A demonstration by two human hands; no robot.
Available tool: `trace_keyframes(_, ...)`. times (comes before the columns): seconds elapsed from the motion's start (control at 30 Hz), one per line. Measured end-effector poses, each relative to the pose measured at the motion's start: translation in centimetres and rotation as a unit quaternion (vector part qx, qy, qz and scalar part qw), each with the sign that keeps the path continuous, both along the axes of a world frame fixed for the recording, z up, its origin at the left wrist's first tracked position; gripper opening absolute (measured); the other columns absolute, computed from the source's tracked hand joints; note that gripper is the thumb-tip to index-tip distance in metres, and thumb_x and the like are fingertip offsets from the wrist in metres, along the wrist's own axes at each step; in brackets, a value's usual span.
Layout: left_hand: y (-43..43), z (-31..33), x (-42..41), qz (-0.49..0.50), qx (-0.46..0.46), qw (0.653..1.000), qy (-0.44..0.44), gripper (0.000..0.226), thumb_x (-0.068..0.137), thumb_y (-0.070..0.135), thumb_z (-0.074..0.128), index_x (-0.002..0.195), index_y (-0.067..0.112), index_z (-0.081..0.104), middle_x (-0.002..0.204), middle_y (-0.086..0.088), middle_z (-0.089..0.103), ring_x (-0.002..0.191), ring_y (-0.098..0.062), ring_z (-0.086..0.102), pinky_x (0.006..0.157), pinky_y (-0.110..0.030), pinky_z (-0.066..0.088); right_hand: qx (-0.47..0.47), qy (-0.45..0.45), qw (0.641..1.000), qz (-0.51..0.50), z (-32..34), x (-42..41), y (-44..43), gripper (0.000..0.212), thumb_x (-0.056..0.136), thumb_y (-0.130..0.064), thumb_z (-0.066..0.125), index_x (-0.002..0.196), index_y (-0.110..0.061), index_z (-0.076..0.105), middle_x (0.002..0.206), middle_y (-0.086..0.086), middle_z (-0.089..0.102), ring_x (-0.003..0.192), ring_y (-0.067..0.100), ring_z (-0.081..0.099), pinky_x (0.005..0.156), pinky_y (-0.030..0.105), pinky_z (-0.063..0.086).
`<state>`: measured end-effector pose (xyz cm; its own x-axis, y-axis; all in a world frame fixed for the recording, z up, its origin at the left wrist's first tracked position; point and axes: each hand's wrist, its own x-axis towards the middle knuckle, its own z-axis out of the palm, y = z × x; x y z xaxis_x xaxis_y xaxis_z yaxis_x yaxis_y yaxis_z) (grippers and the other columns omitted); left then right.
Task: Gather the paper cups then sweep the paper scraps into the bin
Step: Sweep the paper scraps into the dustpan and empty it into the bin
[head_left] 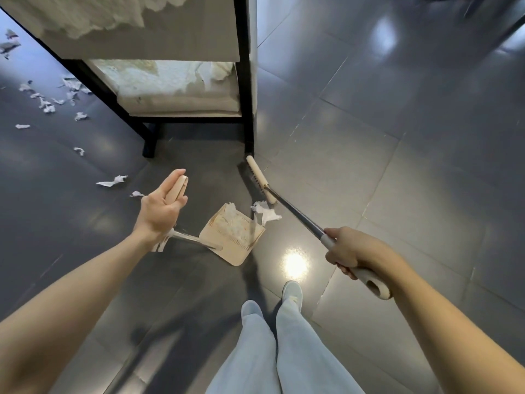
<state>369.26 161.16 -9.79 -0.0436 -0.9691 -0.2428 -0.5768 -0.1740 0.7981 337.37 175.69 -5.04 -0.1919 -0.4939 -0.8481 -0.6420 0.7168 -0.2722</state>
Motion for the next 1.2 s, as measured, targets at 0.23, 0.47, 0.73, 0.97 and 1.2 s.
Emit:
trace_keyframes(0.23, 0.8, -1.3, 0.2, 0.024, 0.011, 0.999, -0.030, 0.063, 0.086, 0.015, 0.062, 0.112, 0.071, 0.050, 0.086, 0.021, 0.061, 0.050, -0.006, 0.051, 0.057, -0.028, 0.049, 0.001, 0.067, 0.997, 0.045, -4.2, 1.0, 0.0, 0.041, 0.083, -0.002, 0.041, 0.122, -0.012, 0.051, 0.072, 0.002, 0.056, 0.057, 0.018, 0.055, 0.041, 0.018, 0.036)
trace_keyframes(0.47, 0.0, -1.3, -0.4, 0.043, 0.007, 0.999, -0.024, 0.063, 0.084, 0.016, 0.063, 0.111, 0.071, 0.050, 0.089, 0.026, 0.061, 0.057, -0.003, 0.054, 0.063, -0.023, 0.049, 0.048, -0.043, 0.994, 0.087, -4.8, 5.2, 0.4, 0.027, 0.086, -0.009, 0.048, 0.112, -0.017, 0.048, 0.073, 0.000, 0.051, 0.060, 0.016, 0.051, 0.046, 0.020, 0.038)
trace_keyframes(0.73, 2.3, -1.3, 1.3, 0.083, -0.013, 0.996, 0.016, 0.067, 0.086, 0.010, 0.063, 0.109, 0.072, 0.050, 0.106, 0.016, 0.065, 0.079, 0.000, 0.060, 0.088, -0.017, 0.047, 0.054, -0.134, 0.989, 0.013, -1.0, 5.6, -1.1, 0.025, 0.088, -0.011, 0.051, 0.112, -0.017, 0.055, 0.066, 0.004, 0.050, 0.050, 0.014, 0.045, 0.042, 0.019, 0.040)
trace_keyframes(0.97, 4.9, 1.4, 6.9, 0.221, -0.067, 0.973, 0.008, 0.055, 0.086, 0.009, 0.063, 0.129, 0.044, 0.056, 0.113, 0.019, 0.062, 0.074, 0.012, 0.057, 0.069, 0.002, 0.039, 0.025, -0.148, 0.984, 0.091, 1.1, 8.4, -4.3, 0.023, 0.092, -0.013, 0.050, 0.113, -0.022, 0.052, 0.065, 0.003, 0.052, 0.048, 0.012, 0.047, 0.039, 0.016, 0.041)
trace_keyframes(1.2, 6.8, 4.1, 12.7, 0.340, -0.129, 0.931, 0.022, 0.058, 0.083, 0.012, 0.061, 0.125, 0.050, 0.054, 0.098, 0.042, 0.061, 0.062, 0.022, 0.053, 0.055, 0.002, 0.039, -0.012, -0.173, 0.974, 0.145, 2.8, 14.2, -9.6, 0.032, 0.088, -0.005, 0.042, 0.114, -0.009, 0.060, 0.060, 0.006, 0.051, 0.044, 0.013, 0.043, 0.044, 0.022, 0.042)
